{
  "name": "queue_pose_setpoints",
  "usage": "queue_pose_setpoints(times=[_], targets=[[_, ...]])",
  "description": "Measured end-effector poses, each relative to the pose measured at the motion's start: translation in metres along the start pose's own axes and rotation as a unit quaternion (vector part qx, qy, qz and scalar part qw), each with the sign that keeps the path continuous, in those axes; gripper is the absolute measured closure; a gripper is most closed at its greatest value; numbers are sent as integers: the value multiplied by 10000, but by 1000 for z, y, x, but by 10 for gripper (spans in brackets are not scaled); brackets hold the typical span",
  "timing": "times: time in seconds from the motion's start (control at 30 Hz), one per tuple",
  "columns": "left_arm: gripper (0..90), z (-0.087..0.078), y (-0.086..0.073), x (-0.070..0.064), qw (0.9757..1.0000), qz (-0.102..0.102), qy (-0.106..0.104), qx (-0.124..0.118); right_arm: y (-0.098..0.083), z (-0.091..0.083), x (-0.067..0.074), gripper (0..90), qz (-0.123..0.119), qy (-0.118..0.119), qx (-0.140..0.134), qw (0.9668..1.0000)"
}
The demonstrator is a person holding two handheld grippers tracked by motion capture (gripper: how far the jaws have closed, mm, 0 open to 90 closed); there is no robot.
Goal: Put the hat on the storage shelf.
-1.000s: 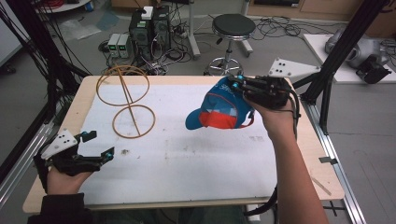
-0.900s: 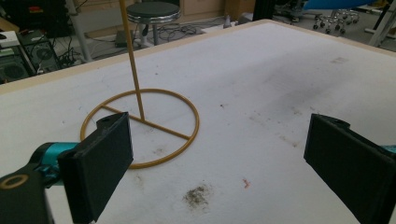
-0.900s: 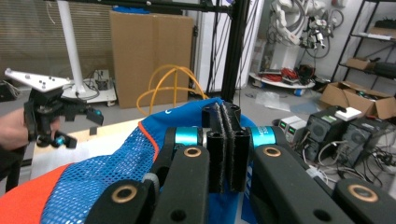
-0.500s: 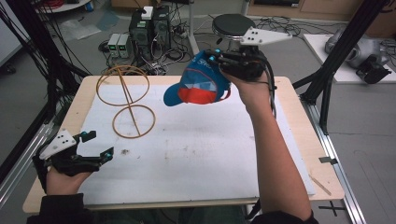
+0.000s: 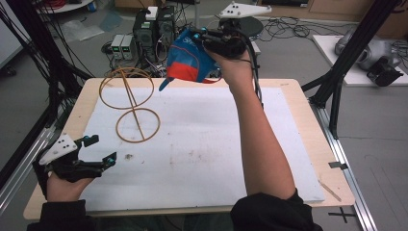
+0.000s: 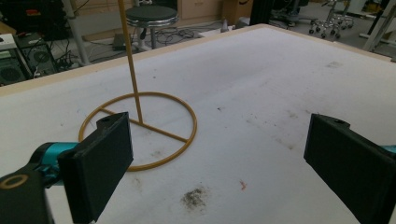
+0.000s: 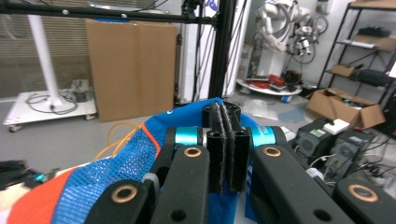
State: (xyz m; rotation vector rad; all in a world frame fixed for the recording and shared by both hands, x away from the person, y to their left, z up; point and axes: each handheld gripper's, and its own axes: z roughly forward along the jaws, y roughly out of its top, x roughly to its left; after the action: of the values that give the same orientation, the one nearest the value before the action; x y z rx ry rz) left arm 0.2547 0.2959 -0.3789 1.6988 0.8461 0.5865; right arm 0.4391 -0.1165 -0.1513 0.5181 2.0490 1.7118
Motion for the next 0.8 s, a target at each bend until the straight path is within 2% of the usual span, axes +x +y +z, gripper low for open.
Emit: queue_pose_setpoints(times=[0.07, 0.27, 0.3, 0.37, 0.4, 0.47, 0.5, 0.67, 0.77, 0.8], targets=[[83, 1, 0, -1, 10000, 15, -24, 5, 9, 13, 0, 893, -44, 18, 18, 10000], [83, 1, -1, -1, 10000, 15, -55, 26, 21, 32, -1, 893, -64, -31, 50, 10000], [83, 1, -1, -2, 10000, 26, -61, 22, 27, 43, -5, 893, -28, -49, 73, 10000], [83, 1, -1, -2, 10000, 21, -67, 24, 29, 47, -6, 893, -20, -56, 84, 9999], [83, 1, -1, -3, 10000, 16, -71, 11, 37, 57, -7, 893, -29, -76, 69, 9999], [83, 1, -1, -2, 10000, 16, -76, 19, 41, 61, -7, 893, -37, -93, 66, 9999], [83, 1, -2, -2, 10000, -2, -76, 40, 49, 70, -6, 893, -83, -113, 36, 9999], [83, 0, -7, 2, 9999, -63, -52, 78, 62, 95, 1, 893, -134, -81, -3, 9999], [83, 0, -9, 3, 9999, -89, -36, 95, 65, 110, 10, 893, -138, 40, -83, 9999], [83, 0, -9, 3, 9999, -89, -36, 95, 65, 110, 10, 893, -138, 40, -83, 9999]])
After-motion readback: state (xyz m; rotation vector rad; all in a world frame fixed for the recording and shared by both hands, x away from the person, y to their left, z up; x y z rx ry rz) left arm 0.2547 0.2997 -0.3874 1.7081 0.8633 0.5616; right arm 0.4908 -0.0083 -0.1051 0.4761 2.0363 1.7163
